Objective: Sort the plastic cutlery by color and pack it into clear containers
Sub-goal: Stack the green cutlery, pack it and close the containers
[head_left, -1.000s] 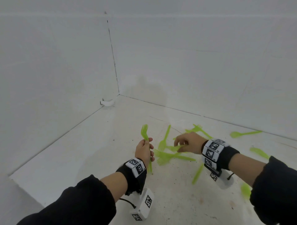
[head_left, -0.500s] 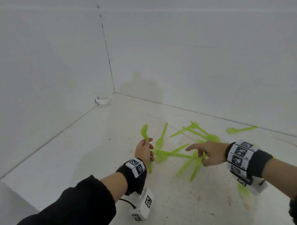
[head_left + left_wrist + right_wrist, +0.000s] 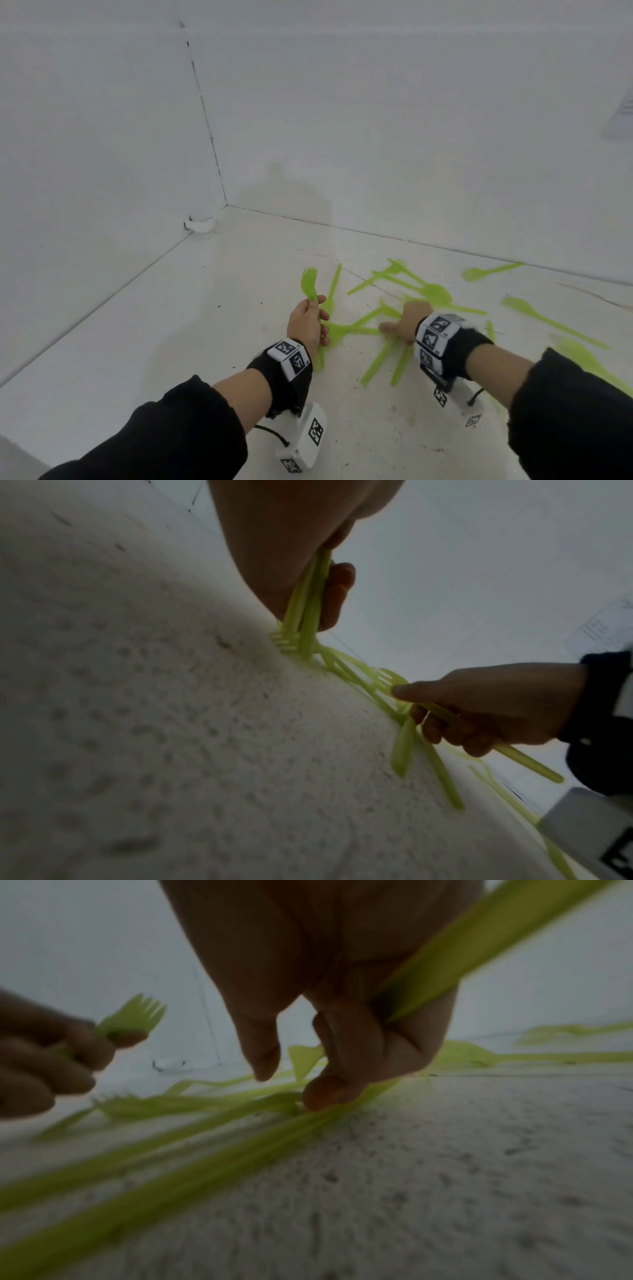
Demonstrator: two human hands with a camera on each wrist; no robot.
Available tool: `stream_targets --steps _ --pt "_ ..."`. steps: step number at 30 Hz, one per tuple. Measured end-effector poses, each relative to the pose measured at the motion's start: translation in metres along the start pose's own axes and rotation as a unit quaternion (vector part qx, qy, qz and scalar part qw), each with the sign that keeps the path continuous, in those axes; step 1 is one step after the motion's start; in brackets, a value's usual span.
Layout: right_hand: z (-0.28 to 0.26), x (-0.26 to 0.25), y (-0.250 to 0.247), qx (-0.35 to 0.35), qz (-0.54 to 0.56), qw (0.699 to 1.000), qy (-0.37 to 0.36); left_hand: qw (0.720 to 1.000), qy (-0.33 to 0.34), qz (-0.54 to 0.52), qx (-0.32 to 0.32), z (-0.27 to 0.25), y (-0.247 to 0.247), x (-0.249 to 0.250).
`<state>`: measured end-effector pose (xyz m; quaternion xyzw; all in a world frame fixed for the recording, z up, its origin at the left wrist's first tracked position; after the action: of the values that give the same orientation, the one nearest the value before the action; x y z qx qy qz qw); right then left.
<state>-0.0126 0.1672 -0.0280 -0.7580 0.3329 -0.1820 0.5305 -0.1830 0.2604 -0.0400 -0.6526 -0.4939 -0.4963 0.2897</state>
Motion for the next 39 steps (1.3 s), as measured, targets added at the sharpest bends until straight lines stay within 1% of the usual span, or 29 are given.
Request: stream_targets --steps 3,6,9,11,13,14,15,16,17,18,19,20,21,22,24,26,28,30,33,35,37,38,39 --pt "-0.001 -0.01 0.0 0.035 0.018 0.999 -0.003 1.0 0.006 0.006 -0.005 0.0 0.001 0.002" --pt "-0.001 -0.018 -0.002 0.044 0.05 0.998 -0.001 1.0 0.009 0.015 -0.003 0.0 0.001 0.002" --pt "-0.003 -0.018 -0.001 0.04 0.12 0.992 0.007 1.0 0.002 0.024 -0.007 -0.003 0.006 -0.002" --pt "-0.006 -0.011 -0.008 0.055 0.186 0.981 0.012 0.999 0.0 0.029 -0.018 -0.007 0.013 -0.003" --pt "-0.01 0.006 -0.02 0.089 0.277 0.956 0.017 0.999 -0.004 0.034 -0.033 -0.012 0.022 -0.005" --pt "-0.013 0.018 -0.026 0.106 0.342 0.933 0.019 0.998 -0.006 0.036 -0.041 -0.015 0.027 -0.006" --pt "-0.018 0.032 -0.032 0.122 0.41 0.903 0.026 0.998 -0.007 0.04 -0.049 -0.017 0.032 -0.007" --pt "-0.023 0.049 -0.038 0.138 0.451 0.881 0.037 0.997 -0.009 0.043 -0.056 -0.02 0.037 -0.009" --pt "-0.028 0.065 -0.043 0.152 0.454 0.877 0.044 0.997 -0.01 0.046 -0.06 -0.023 0.042 -0.011" --pt "-0.034 0.081 -0.048 0.16 0.423 0.891 0.044 0.997 -0.013 0.047 -0.064 -0.025 0.046 -0.014" --pt "-0.04 0.096 -0.05 0.16 0.361 0.918 0.04 0.996 -0.018 0.046 -0.069 -0.028 0.052 -0.016" --pt "-0.043 0.108 -0.05 0.151 0.278 0.948 0.032 0.996 -0.021 0.047 -0.073 -0.03 0.056 -0.019" --pt "-0.048 0.119 -0.048 0.135 0.194 0.971 0.025 0.995 -0.022 0.051 -0.079 -0.034 0.063 -0.02" --pt "-0.052 0.128 -0.044 0.114 0.129 0.985 0.013 0.994 -0.021 0.06 -0.084 -0.036 0.07 -0.022" --pt "-0.059 0.136 -0.032 0.069 0.024 0.997 -0.031 0.992 -0.018 0.085 -0.092 -0.041 0.083 -0.024" --pt "-0.062 0.137 -0.021 0.019 -0.048 0.995 -0.088 0.99 -0.019 0.102 -0.096 -0.044 0.094 -0.026" --pt "-0.062 0.137 -0.012 -0.026 -0.073 0.989 -0.124 0.989 -0.021 0.112 -0.093 -0.046 0.099 -0.027" --pt "-0.06 0.136 -0.005 -0.051 -0.099 0.984 -0.139 0.988 -0.017 0.126 -0.083 -0.045 0.101 -0.026" --pt "-0.058 0.139 -0.004 -0.025 -0.088 0.986 -0.136 0.986 -0.011 0.158 -0.046 -0.041 0.099 -0.024" --pt "-0.058 0.143 -0.007 0.005 -0.04 0.991 -0.126 0.981 -0.001 0.196 -0.017 -0.036 0.099 -0.024" --pt "-0.06 0.149 -0.013 0.038 0.036 0.993 -0.104 0.964 0.019 0.267 0.006 -0.032 0.098 -0.023" --pt "-0.061 0.151 -0.016 0.055 0.082 0.991 -0.092 0.948 0.036 0.317 0.009 -0.032 0.099 -0.021" --pt "-0.061 0.152 -0.018 0.07 0.129 0.986 -0.081 0.925 0.06 0.376 0.004 -0.031 0.102 -0.019"
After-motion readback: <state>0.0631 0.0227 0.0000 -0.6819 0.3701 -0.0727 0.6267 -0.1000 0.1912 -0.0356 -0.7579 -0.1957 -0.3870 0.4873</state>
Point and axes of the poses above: each hand's wrist, its own z-axis towards the middle knuckle, its own y-axis out of the palm, x = y × z, the point moved 5 cm from there along z, towards the middle knuckle, and after that the axes turned 3 degrees about x, right-handed, at the moved point
